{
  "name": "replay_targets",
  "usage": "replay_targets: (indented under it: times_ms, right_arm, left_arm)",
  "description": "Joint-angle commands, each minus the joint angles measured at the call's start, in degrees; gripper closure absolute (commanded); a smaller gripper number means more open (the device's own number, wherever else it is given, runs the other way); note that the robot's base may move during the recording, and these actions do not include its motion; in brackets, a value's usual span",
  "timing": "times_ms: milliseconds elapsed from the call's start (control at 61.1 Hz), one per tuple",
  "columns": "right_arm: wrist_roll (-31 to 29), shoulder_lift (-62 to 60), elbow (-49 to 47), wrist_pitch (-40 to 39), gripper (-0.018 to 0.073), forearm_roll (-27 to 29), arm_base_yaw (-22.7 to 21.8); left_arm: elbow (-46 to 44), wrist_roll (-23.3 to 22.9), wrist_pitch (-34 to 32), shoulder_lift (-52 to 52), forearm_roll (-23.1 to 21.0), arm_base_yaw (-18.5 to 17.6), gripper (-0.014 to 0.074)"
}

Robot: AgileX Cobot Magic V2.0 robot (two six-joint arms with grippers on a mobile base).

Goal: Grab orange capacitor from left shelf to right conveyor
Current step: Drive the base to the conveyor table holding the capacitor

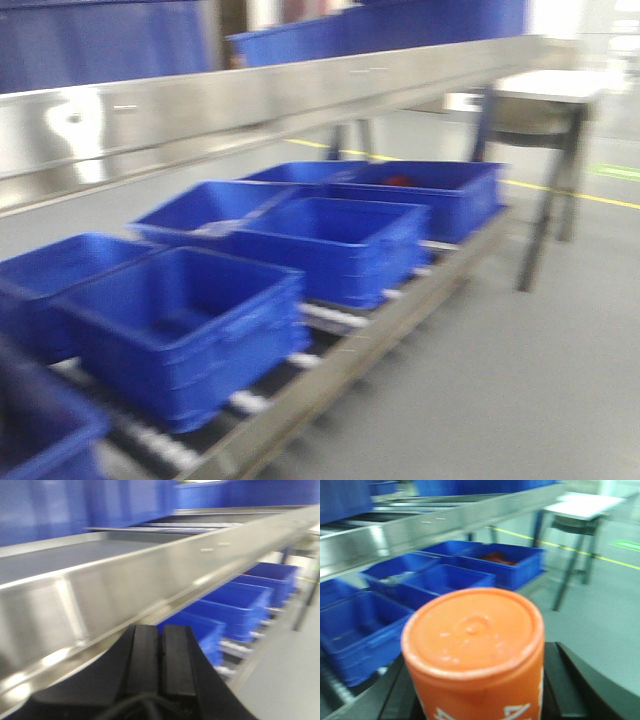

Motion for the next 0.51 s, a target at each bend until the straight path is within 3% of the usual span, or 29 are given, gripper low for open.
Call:
replay_targets:
  times_ms: [0, 491]
  right_arm:
    - [-0.1, 0.9, -1.5, -5.0, 0.0491, -0.3, -0.1]
    - [-0.1, 0.9, -1.5, -5.0, 0.0491, -0.3, -0.1]
  left_arm:
    - [-0.3, -0.1, -5.1, -0.7, -0.1, 0.0, 0.0723]
    - [-0.3, -0.1, -5.1, -0.7, -0.1, 0.0, 0.0723]
